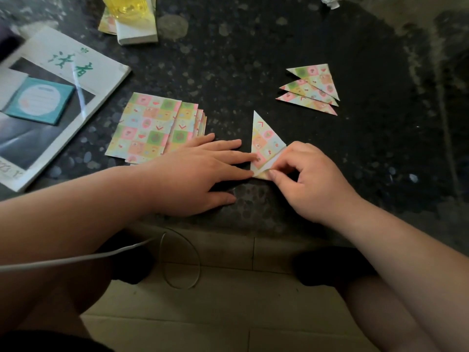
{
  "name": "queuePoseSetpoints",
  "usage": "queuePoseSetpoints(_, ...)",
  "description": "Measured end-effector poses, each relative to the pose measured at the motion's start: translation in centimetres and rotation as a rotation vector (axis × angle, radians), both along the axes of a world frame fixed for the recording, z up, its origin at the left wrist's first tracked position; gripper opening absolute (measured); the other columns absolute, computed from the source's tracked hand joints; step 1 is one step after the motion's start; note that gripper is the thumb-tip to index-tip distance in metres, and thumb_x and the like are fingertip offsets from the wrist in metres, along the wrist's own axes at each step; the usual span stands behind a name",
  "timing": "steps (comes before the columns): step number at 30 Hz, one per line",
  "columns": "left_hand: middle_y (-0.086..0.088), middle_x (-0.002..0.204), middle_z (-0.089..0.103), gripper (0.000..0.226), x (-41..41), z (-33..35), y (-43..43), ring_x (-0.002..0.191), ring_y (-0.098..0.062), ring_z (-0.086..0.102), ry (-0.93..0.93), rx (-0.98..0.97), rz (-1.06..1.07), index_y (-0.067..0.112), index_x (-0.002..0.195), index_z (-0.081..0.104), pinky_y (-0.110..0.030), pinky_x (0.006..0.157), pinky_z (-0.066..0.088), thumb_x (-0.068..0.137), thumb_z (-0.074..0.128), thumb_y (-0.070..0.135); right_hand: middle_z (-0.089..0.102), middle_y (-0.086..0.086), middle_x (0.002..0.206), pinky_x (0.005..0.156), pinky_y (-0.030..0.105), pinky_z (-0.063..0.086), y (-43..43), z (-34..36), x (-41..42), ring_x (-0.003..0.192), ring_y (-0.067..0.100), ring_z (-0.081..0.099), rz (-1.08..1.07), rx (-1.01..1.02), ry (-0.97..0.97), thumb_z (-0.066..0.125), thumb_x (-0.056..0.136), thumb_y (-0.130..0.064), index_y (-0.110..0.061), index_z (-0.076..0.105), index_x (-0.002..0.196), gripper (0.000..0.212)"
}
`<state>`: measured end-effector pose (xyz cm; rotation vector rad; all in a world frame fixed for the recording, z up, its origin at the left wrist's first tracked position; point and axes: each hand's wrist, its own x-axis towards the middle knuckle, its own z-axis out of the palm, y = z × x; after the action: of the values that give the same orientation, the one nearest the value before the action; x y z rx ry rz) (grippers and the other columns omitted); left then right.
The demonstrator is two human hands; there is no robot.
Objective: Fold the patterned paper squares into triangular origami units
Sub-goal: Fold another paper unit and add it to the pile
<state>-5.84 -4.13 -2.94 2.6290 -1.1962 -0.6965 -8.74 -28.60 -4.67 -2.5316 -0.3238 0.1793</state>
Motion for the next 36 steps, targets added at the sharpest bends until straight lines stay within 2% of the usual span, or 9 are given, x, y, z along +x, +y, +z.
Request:
queuePoseSetpoints(5, 0.03, 0.164, -0.004, 0.063, -0.2, 0.1, -0.1, 0.152, 0.0, -0.016, 0.005, 0.059, -0.006, 0.048, 0.156, 0.021, -0.038, 0.126, -0.012, 0.098, 0.043, 0.062, 0.056, -0.013, 0.093, 0.09, 0.038, 0.049, 0.8, 0.3, 0.3, 0.098, 0.012, 0.052, -0.15, -0.057, 0.04, 0.072, 0.093, -0.028, -0.027, 0.069, 0.081, 0.012)
queuePoseSetpoints(8, 0.027, 0.165, -0.005, 0.067, -0.5, 0.0, -0.2, 0.153, -0.003, -0.017, -0.013, 0.072, -0.007, 0.047, 0.157, 0.017, -0.04, 0.126, -0.01, 0.097, 0.039, 0.066, 0.057, -0.015, 0.093, 0.094, 0.045, 0.049, 0.7, 0.9, 0.5, 0.099, 0.013, 0.053, -0.091, -0.032, 0.082, 0.071, 0.091, -0.026, -0.034, 0.064, 0.077, 0.018)
queuePoseSetpoints(10, 0.028, 0.165, -0.004, 0.067, -0.5, -0.1, -0.1, 0.153, -0.002, -0.016, -0.011, 0.058, 0.003, 0.047, 0.157, 0.018, -0.039, 0.126, -0.01, 0.097, 0.039, 0.067, 0.058, -0.017, 0.096, 0.094, 0.043, 0.049, -0.2, 1.4, 0.6, 0.099, 0.009, 0.054, 0.028, -0.01, 0.126, 0.071, 0.086, -0.034, -0.038, 0.065, 0.084, 0.008)
queuePoseSetpoints(13, 0.028, 0.165, 0.006, 0.069, -0.6, -0.3, -0.1, 0.154, 0.0, -0.009, -0.016, -0.012, 0.048, 0.044, 0.158, 0.02, -0.039, 0.127, -0.006, 0.097, 0.045, 0.064, 0.056, -0.016, 0.107, 0.093, 0.035, 0.048, -1.7, 2.3, 0.6, 0.103, 0.008, 0.052, 0.209, -0.082, 0.189, 0.07, 0.073, -0.064, -0.038, 0.063, 0.109, 0.045)
queuePoseSetpoints(15, 0.028, 0.165, 0.011, 0.074, -0.7, -0.4, -0.2, 0.154, 0.0, -0.004, -0.025, -0.036, 0.073, 0.044, 0.16, 0.016, -0.039, 0.127, -0.004, 0.096, 0.047, 0.064, 0.056, -0.012, 0.109, 0.091, 0.037, 0.047, -1.8, 2.1, 0.4, 0.102, 0.011, 0.051, 0.251, -0.131, 0.1, 0.069, 0.071, -0.066, -0.033, 0.062, 0.116, 0.056)
queuePoseSetpoints(20, 0.027, 0.164, 0.015, 0.075, -0.6, -0.2, -0.7, 0.154, -0.001, 0.0, -0.037, -0.029, 0.087, 0.044, 0.159, 0.017, -0.035, 0.125, -0.005, 0.095, 0.048, 0.065, 0.063, -0.005, 0.098, 0.081, 0.043, 0.049, -1.3, 0.6, 0.4, 0.092, 0.019, 0.056, 0.287, -0.082, -0.15, 0.071, 0.087, -0.041, -0.021, 0.073, 0.097, 0.022)
queuePoseSetpoints(24, 0.028, 0.165, 0.007, 0.072, -0.5, -0.4, -0.3, 0.154, -0.001, -0.005, -0.034, -0.003, 0.045, 0.044, 0.158, 0.02, -0.036, 0.126, -0.006, 0.095, 0.045, 0.065, 0.067, -0.008, 0.09, 0.08, 0.036, 0.05, -1.9, 0.3, 0.9, 0.09, 0.014, 0.06, 0.15, 0.122, -0.025, 0.077, 0.09, -0.024, -0.024, 0.073, 0.084, 0.007)
queuePoseSetpoints(30, 0.028, 0.166, 0.0, 0.067, -0.4, -0.4, -0.1, 0.154, -0.003, -0.01, -0.021, 0.024, 0.014, 0.051, 0.155, 0.022, -0.04, 0.127, -0.007, 0.092, 0.036, 0.069, 0.064, -0.01, 0.097, 0.087, 0.032, 0.046, -1.8, 0.3, 0.9, 0.099, 0.011, 0.055, 0.139, 0.046, 0.081, 0.076, 0.09, -0.023, -0.024, 0.074, 0.087, 0.004)
queuePoseSetpoints(36, 0.03, 0.164, 0.006, 0.073, -0.3, -0.6, -0.1, 0.153, 0.001, -0.007, -0.021, -0.016, 0.052, 0.045, 0.159, 0.017, -0.035, 0.126, -0.007, 0.094, 0.044, 0.066, 0.057, -0.012, 0.105, 0.087, 0.036, 0.048, -2.0, 0.7, 0.5, 0.099, 0.014, 0.051, 0.299, -0.047, 0.007, 0.072, 0.073, -0.062, -0.028, 0.063, 0.111, 0.051)
